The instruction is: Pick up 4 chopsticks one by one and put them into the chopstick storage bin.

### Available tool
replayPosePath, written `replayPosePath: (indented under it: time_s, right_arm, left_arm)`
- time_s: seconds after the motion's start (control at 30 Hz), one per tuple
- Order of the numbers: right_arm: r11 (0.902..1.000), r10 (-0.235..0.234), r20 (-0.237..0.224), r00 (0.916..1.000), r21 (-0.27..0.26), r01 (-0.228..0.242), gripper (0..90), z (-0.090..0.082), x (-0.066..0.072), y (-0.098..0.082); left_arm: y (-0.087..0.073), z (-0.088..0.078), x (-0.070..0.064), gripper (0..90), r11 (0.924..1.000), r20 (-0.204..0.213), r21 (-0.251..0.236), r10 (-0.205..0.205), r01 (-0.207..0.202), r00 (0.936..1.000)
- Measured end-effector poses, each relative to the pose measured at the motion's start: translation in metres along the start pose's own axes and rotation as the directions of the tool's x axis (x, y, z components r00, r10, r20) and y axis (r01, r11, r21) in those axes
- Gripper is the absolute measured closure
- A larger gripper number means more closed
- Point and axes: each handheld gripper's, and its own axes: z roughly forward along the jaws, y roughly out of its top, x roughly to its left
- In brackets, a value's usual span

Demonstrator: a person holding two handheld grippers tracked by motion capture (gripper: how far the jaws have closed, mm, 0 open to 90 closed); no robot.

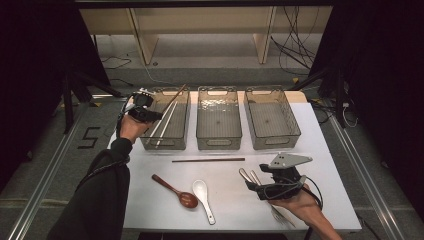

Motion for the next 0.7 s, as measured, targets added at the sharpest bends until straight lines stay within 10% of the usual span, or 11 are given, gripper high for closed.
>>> replayPosePath:
  time_s: [0.2,0.7]
  right_arm:
    - [1.0000,-0.004,-0.005,1.0000,0.002,0.004,26.6,0.001,0.000,0.000]
    - [1.0000,-0.003,-0.015,0.9999,0.002,0.003,26.6,0.000,0.001,0.000]
  left_arm:
    - [0.000,0.005,-0.001,83.3,1.0000,-0.008,0.008,0.005,-0.005,1.0000]
    - [0.003,-0.017,-0.023,48.4,0.9975,0.053,-0.058,0.044,-0.041,0.9976]
